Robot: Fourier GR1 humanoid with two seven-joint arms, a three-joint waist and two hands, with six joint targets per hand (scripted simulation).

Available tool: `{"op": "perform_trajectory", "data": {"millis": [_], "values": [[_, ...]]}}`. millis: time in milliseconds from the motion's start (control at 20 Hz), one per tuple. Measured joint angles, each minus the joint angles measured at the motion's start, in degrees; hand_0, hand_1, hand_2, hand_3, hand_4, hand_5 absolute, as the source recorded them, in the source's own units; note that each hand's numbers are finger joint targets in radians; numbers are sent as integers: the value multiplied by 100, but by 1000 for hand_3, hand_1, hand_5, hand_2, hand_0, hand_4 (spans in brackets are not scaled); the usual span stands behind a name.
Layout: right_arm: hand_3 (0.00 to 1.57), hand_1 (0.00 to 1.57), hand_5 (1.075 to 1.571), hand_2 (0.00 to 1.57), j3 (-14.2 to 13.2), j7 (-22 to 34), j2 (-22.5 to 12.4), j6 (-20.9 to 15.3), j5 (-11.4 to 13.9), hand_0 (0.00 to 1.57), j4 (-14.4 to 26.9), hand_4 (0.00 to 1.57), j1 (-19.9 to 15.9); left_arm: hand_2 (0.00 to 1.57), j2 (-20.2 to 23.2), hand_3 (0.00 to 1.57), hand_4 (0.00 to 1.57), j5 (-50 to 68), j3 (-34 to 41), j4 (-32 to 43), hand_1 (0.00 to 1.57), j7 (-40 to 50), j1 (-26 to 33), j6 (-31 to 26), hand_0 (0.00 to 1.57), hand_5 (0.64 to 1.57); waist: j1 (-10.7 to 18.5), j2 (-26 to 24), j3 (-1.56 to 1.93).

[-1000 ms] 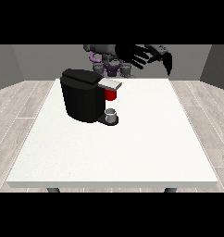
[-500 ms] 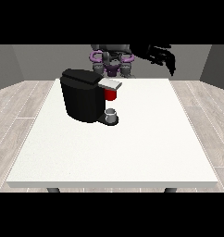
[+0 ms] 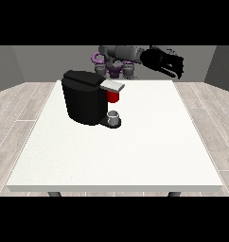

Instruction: Insert the coffee pod into the coffee machine and close the lid

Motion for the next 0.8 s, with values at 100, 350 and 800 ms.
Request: {"op": "perform_trajectory", "data": {"millis": [100,350,800], "values": [[0,0,1571,0,-27,52,54,-19,-9,0,76,101,-168,0,6,0,312,-2,-2,38,0,-9,-47,-3,0,1571,-1,23,1],[0,0,1571,0,-95,-158,125,29,-70,0,211,0,-270,0,34,0,318,37,65,52,0,61,-133,39,0,1571,-86,65,0],[0,0,1571,0,295,-936,860,161,-303,0,-70,259,561,0,74,0,266,78,205,359,0,-125,391,25,0,1571,-626,-592,0]]}}
